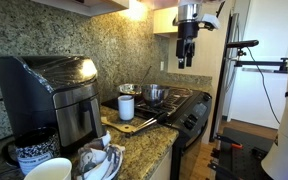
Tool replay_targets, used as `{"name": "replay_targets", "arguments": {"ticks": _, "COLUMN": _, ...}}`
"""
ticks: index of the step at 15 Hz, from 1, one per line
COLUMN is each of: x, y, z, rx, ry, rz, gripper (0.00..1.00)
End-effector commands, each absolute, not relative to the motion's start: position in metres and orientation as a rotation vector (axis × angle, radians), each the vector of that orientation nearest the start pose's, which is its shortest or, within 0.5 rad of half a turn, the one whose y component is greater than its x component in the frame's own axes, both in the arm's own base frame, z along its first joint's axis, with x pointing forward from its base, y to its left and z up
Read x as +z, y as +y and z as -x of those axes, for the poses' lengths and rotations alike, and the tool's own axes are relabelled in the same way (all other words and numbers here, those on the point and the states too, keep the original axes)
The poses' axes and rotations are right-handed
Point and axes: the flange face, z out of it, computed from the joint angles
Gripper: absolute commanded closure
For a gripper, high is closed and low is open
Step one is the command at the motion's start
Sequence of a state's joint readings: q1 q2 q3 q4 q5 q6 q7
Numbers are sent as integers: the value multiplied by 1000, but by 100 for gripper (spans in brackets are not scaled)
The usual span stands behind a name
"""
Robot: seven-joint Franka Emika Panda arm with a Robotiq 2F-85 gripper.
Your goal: Use the wooden spatula from the white mug to stir the contents in the silver bowl at the front of the stove then place it back in the mug
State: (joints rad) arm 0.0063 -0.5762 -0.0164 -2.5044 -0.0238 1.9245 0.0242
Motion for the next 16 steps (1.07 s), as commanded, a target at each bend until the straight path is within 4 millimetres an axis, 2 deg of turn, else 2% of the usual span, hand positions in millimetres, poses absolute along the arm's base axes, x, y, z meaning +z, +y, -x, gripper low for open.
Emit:
{"name": "replay_targets", "arguments": {"ticks": 1, "x": 459, "y": -15, "z": -394, "rx": -43, "ry": 26, "rz": 3130, "gripper": 0}}
{"name": "replay_targets", "arguments": {"ticks": 4, "x": 445, "y": -19, "z": -417, "rx": -146, "ry": 83, "rz": 3086, "gripper": 0}}
{"name": "replay_targets", "arguments": {"ticks": 9, "x": 436, "y": -23, "z": -445, "rx": -282, "ry": 191, "rz": 3037, "gripper": 0}}
{"name": "replay_targets", "arguments": {"ticks": 12, "x": 436, "y": -22, "z": -457, "rx": -340, "ry": 291, "rz": 2993, "gripper": 0}}
{"name": "replay_targets", "arguments": {"ticks": 16, "x": 445, "y": -21, "z": -475, "rx": -464, "ry": 427, "rz": 2925, "gripper": 0}}
